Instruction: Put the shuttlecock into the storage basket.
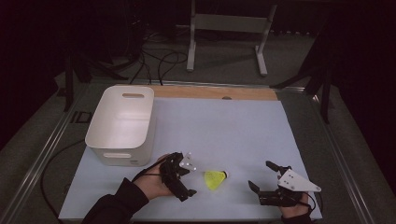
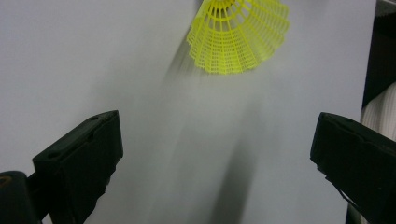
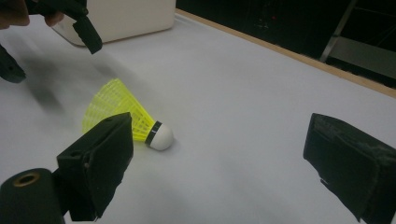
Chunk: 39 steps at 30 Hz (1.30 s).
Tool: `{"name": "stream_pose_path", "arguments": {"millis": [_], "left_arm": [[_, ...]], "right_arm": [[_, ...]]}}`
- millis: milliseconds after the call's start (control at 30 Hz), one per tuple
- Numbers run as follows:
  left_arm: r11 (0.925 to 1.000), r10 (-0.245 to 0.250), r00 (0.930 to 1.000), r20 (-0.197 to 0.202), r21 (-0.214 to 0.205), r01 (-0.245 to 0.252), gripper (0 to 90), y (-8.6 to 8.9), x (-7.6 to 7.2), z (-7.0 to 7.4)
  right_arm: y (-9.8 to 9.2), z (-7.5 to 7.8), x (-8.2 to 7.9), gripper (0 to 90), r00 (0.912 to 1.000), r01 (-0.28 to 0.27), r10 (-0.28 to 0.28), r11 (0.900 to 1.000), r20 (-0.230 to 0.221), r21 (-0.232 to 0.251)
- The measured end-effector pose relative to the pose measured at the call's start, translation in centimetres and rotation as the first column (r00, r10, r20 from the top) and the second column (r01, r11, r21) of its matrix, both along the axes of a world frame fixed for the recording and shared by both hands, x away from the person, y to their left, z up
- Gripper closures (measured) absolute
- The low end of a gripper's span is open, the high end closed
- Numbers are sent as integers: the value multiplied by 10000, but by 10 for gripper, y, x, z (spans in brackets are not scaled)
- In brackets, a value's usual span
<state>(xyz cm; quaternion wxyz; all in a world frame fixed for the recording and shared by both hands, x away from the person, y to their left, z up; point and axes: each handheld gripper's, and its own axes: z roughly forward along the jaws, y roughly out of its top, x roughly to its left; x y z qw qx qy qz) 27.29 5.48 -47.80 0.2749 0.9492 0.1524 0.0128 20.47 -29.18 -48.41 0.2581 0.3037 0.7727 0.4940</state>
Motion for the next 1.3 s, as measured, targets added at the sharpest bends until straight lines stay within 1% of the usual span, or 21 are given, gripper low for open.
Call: {"name": "stream_pose_path", "arguments": {"millis": [100, 233, 400, 467, 533, 633, 700, 800, 933, 1000, 1033, 1067, 1100, 1200, 1300], "left_arm": [[10000, -48, 10000, -62, -68, 48, 32, -4, 2, 0], [9998, -201, 9997, -105, 26, 201, 45, -8, 7, -1], [9995, -303, 9993, -213, 7, 303, 91, -14, 12, -4], [9995, -317, 9993, -190, 8, 318, 119, -16, 14, -5], [9992, -376, 9992, -123, 99, 378, 144, -19, 16, -7], [9992, -379, 9992, -83, 89, 379, 162, -24, 18, -9], [9990, -443, 9989, -135, 102, 444, 188, -27, 19, -10], [9991, -380, 9993, -51, 180, 381, 211, -31, 21, -12], [9988, -450, 9989, -111, 212, 452, 276, -36, 24, -14], [9983, -562, 9983, -150, 142, 564, 348, -39, 25, -15], [9983, -554, 9984, -115, 180, 556, 380, -40, 25, -16], [9982, -560, 9984, -98, 197, 562, 383, -41, 25, -17], [9984, -531, 9985, -113, 190, 533, 411, -42, 26, -17], [9987, -457, 9989, -134, 232, 460, 454, -45, 28, -18], [9988, -383, 9992, -119, 294, 386, 482, -49, 30, -20]], "right_arm": [[0, 0, 0, 83, 10000, 0, 0, 10000, 1, -10], [0, 0, 0, 83, 10000, -4, 4, 10000, -24, 14], [0, 0, 0, 83, 10000, -12, 12, 10000, -25, 8], [0, 0, 0, 83, 10000, -9, 9, 10000, -26, 7], [0, 0, 0, 84, 10000, -23, 23, 10000, -36, 21], [0, 0, 0, 83, 10000, -37, 37, 10000, -68, 12], [0, 0, 0, 84, 10000, -40, 40, 10000, -67, 4], [0, 0, 0, 83, 10000, -41, 41, 10000, -36, 13], [0, 0, 0, 83, 10000, -46, 46, 10000, -32, -5], [0, 0, 0, 83, 10000, -34, 34, 10000, -56, 13], [0, 0, 0, 84, 10000, -27, 27, 10000, -55, 7], [0, 0, 0, 83, 10000, -28, 28, 10000, -40, 9], [-1, 0, 0, 84, 10000, -42, 42, 10000, -26, 10], [-1, -1, 0, 84, 10000, -46, 46, 10000, -45, 10], [0, 0, 0, 83, 10000, -34, 34, 10000, -43, -6]]}}
